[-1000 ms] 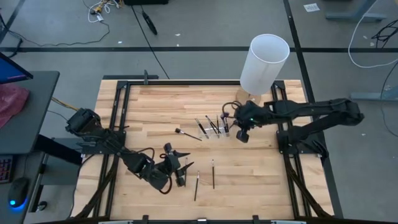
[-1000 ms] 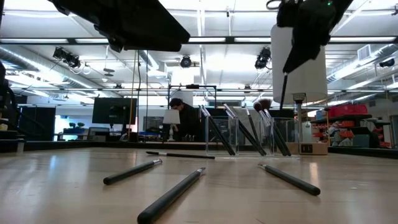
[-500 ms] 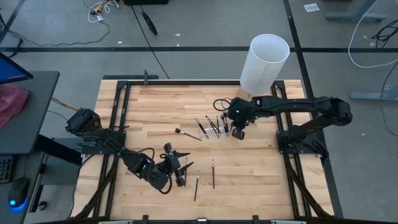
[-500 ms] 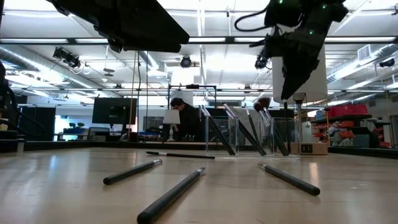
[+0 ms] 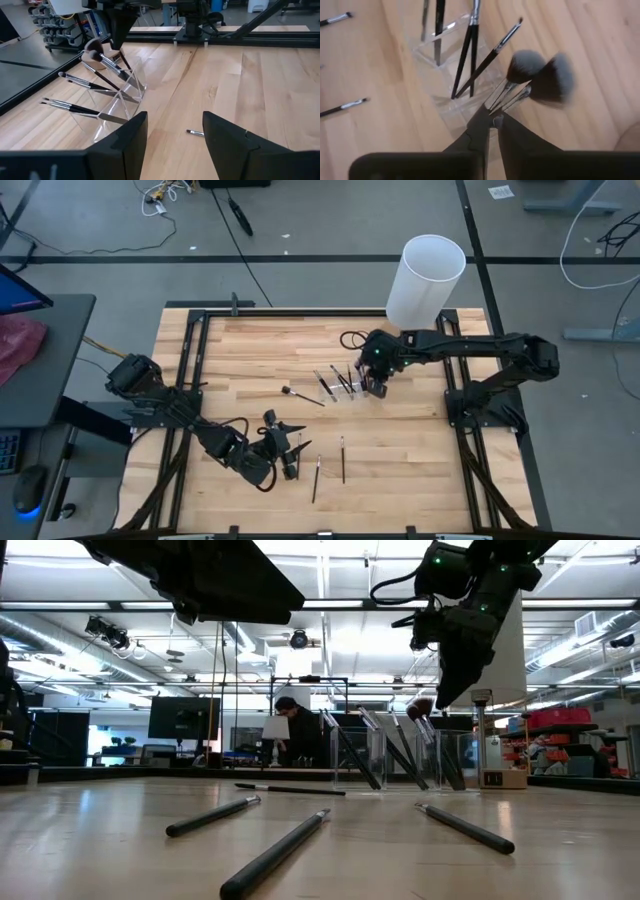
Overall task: Pick & Place Makeup Supplies
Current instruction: Put the black makeup brush into the transparent organizer
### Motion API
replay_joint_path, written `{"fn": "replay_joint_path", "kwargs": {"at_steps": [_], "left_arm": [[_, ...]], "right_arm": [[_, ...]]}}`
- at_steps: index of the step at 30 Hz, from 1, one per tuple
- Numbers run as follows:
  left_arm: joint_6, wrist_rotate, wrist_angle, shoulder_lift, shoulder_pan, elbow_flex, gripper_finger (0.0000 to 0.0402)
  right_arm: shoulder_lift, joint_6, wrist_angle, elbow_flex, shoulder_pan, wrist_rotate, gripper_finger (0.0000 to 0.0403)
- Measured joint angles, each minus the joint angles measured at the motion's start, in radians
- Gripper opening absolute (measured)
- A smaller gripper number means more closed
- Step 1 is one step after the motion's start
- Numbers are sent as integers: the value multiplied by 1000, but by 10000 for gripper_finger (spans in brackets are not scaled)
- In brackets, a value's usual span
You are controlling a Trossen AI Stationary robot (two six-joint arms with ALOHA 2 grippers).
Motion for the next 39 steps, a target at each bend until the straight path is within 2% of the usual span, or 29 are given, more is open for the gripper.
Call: {"fn": "replay_joint_path", "kwargs": {"at_steps": [8, 16, 20, 25, 29, 33, 39], "left_arm": [[-7, 0, -6, 0, 0, 0, 193], [-19, 0, -7, 0, 0, 0, 193], [-19, 0, -7, 0, 0, 0, 193], [-19, 0, -7, 0, 0, 0, 193], [-22, 0, -13, 0, 0, 0, 193], [-81, 0, -50, 0, 0, 0, 193], [-210, -5, -156, 0, 0, 0, 193]], "right_arm": [[0, 0, 40, 0, -1, 17, 78], [-7, 1, 80, -1, -1, 21, 137], [-53, 1, 73, -1, -1, 71, 156], [-153, 37, 78, -1, 12, 86, 158], [-209, 63, 81, -1, 102, 143, 150], [-214, 96, 136, -24, 253, 225, 135], [-214, 152, 469, -217, 463, 240, 117]]}}
